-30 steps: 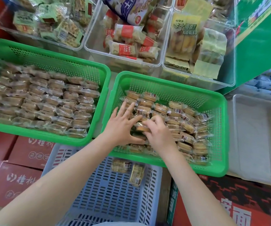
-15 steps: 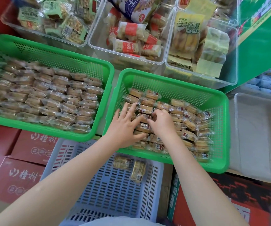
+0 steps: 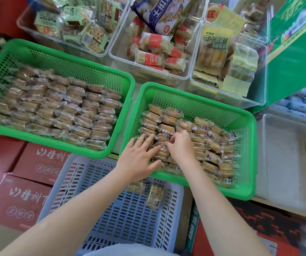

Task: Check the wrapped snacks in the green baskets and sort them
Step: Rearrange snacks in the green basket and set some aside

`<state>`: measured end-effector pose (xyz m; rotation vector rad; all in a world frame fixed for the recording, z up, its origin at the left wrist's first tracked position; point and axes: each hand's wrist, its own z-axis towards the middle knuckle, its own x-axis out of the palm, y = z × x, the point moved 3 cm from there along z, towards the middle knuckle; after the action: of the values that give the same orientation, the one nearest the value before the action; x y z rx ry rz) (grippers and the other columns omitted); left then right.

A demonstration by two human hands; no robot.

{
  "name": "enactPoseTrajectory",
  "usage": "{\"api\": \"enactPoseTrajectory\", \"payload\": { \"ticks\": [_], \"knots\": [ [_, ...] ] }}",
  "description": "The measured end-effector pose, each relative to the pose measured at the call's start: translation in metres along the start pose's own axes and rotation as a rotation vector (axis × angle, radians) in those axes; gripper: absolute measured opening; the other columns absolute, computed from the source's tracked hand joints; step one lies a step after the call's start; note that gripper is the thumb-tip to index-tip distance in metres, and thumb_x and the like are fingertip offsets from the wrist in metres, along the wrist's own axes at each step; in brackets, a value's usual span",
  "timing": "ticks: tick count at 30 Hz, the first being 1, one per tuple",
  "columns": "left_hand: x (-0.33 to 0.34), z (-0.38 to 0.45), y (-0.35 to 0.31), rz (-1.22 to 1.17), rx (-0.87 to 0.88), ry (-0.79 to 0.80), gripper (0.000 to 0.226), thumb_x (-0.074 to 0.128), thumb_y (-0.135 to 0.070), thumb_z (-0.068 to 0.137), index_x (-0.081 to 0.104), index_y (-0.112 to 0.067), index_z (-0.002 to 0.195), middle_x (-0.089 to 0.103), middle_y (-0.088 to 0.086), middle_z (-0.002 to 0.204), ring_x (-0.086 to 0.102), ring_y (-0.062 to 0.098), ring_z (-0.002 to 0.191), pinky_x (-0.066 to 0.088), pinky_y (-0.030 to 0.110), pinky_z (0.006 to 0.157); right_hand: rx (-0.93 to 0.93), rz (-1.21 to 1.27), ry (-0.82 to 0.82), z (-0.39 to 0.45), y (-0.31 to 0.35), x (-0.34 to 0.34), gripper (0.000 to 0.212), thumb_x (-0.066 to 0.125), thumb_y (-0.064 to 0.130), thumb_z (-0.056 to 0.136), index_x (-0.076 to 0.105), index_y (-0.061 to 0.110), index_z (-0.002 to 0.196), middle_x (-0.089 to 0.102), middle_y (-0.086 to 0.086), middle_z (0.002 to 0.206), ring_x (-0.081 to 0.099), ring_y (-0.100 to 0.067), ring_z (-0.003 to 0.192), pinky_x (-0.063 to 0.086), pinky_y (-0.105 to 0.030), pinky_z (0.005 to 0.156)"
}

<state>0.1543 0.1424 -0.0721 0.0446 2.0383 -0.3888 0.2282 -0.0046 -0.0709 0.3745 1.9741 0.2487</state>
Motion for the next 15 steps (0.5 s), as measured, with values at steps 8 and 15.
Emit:
{"api": "enactPoseTrajectory", "payload": {
  "ticks": [8,15],
  "knots": [
    [0.001,0.000,0.001,-0.017,0.003,-0.025,0.066,0.017,-0.067,0.101,0.019,-0.038,0.160,-0.006,0.001,0.170,-0.001,0.026,0.157,0.002,0.048,0.124,-0.237,-0.240,-0.164,-0.001,0.010,-0.001,0.007,0.060,0.009,0.096,0.063,0.004,0.093,0.055,-0.008,0.099,0.057,-0.026,0.093,0.046,-0.034,0.073],
    [0.002,0.000,0.002,-0.019,-0.003,-0.033,0.067,0.017,-0.067,0.100,0.018,-0.038,0.160,-0.003,0.003,0.170,0.000,0.026,0.157,0.002,0.047,0.124,-0.251,0.043,-0.200,0.014,0.003,-0.011,0.009,0.047,0.009,0.101,0.051,0.006,0.094,0.050,-0.004,0.096,0.050,-0.021,0.085,0.045,-0.032,0.074]
  ]
}}
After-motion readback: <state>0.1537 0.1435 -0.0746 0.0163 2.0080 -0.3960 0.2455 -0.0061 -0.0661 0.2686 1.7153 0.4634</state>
